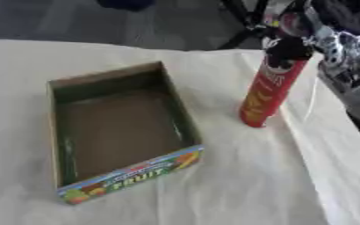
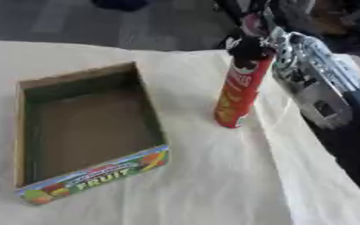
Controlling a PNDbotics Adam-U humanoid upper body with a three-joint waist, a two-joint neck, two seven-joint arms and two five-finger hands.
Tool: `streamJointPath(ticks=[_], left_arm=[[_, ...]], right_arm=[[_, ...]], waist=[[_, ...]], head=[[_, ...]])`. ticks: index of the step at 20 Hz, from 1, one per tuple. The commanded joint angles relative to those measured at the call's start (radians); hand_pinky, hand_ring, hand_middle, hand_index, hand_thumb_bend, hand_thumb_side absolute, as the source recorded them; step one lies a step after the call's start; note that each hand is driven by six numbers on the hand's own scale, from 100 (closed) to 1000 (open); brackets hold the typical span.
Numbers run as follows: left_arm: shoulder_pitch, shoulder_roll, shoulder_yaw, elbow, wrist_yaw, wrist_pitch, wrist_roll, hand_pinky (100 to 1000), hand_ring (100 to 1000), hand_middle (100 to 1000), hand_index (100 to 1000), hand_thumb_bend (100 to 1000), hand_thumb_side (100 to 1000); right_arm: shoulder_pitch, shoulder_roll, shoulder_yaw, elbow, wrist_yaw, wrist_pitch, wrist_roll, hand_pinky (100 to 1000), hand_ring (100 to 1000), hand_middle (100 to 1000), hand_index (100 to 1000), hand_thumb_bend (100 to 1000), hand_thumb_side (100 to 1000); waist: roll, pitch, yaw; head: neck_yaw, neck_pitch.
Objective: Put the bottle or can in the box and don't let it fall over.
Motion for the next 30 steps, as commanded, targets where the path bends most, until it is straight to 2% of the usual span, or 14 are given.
streamJointPath(ticks=[1,3,6,10,21,30], left_arm=[[-0.012,0.014,-0.002,-0.021,0.002,-0.002,-0.005,460,760,775,814,100,687],[-0.011,0.014,-0.002,-0.021,0.002,-0.001,-0.005,460,760,774,813,100,687],[-0.010,0.014,-0.003,-0.021,0.001,0.000,-0.006,460,760,772,810,100,686],[-0.008,0.013,-0.003,-0.021,0.002,0.002,-0.008,461,760,771,809,100,686],[-0.003,0.014,-0.003,-0.021,0.003,0.005,-0.010,462,762,771,808,100,684],[-0.001,0.016,-0.003,-0.021,0.004,0.005,-0.012,463,763,772,809,100,681]], right_arm=[[0.011,-0.005,0.021,0.011,-0.027,-0.017,-0.014,100,248,362,371,100,100],[0.010,-0.007,0.020,0.010,-0.031,-0.028,-0.030,100,230,346,351,100,100],[0.004,-0.016,0.018,0.007,-0.033,-0.037,-0.043,100,159,278,273,100,100],[-0.005,-0.026,0.014,-0.001,-0.031,-0.035,-0.035,100,110,217,206,100,100],[-0.036,-0.055,-0.026,-0.050,0.006,-0.038,-0.004,100,100,191,191,100,100],[-0.103,-0.051,-0.049,-0.105,0.023,-0.063,-0.009,100,100,187,190,100,100]], waist=[[0.003,-0.012,0.004],[0.003,-0.014,0.004],[0.001,-0.016,0.003],[0.000,-0.018,0.000],[0.000,-0.026,-0.008],[-0.001,-0.031,-0.007]], head=[[0.003,0.000],[0.003,0.001],[0.003,0.003],[0.004,0.008],[0.008,0.018],[0.006,0.026]])
